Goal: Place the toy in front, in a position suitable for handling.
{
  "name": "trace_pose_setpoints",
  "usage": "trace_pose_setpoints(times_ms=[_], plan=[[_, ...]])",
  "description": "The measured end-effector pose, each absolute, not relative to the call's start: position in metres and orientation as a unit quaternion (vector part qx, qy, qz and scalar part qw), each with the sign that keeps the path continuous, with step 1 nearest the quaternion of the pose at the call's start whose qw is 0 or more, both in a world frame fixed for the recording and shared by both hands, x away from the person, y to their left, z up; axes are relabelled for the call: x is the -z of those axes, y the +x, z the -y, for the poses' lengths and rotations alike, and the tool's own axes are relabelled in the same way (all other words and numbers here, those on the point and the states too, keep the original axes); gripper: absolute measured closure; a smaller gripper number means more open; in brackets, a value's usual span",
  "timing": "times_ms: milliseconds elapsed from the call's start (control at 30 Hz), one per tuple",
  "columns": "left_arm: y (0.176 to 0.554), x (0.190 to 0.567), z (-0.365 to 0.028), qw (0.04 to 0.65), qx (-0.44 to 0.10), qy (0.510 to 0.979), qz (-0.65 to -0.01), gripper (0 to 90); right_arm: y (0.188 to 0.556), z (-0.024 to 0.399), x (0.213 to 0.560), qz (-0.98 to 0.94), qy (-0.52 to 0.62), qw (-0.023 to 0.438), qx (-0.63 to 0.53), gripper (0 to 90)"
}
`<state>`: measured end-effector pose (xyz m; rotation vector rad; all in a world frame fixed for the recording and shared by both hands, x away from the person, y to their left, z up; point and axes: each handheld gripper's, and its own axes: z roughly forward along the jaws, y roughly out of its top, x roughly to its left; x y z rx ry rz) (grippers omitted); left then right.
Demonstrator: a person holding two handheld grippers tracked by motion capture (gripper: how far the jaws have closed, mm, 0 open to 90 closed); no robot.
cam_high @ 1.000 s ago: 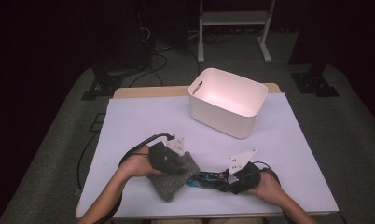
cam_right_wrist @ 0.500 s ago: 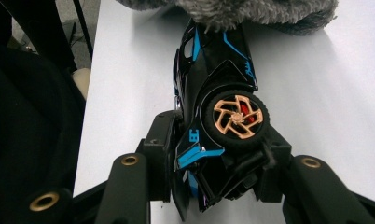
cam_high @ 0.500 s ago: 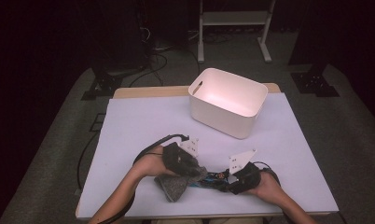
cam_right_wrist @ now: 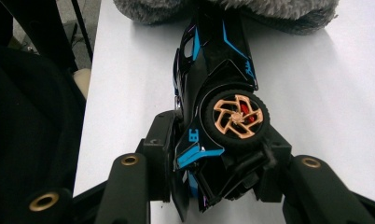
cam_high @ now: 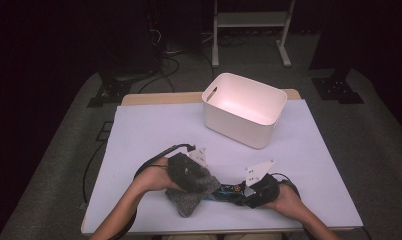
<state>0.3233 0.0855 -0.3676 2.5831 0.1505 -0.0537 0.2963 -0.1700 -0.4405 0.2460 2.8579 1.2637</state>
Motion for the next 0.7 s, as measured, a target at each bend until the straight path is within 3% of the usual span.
trace_pose_setpoints(times_ms=[167,267,533,700], plan=[[0.328,0.366,-0.091,0.276,0.024,0.959,-0.052,73.9,0.296,0.169,0.441,-0.912,0.076,0.004,-0.402,55.9],[0.331,0.367,-0.099,0.275,0.026,0.959,-0.054,78.8,0.296,0.169,0.441,-0.914,0.075,0.007,-0.399,55.9],[0.335,0.367,-0.123,0.281,0.021,0.956,-0.082,80.9,0.296,0.168,0.441,-0.914,0.073,0.009,-0.398,56.0],[0.333,0.362,-0.117,0.290,0.024,0.954,-0.068,80.8,0.296,0.164,0.440,-0.916,0.068,0.021,-0.395,56.3]])
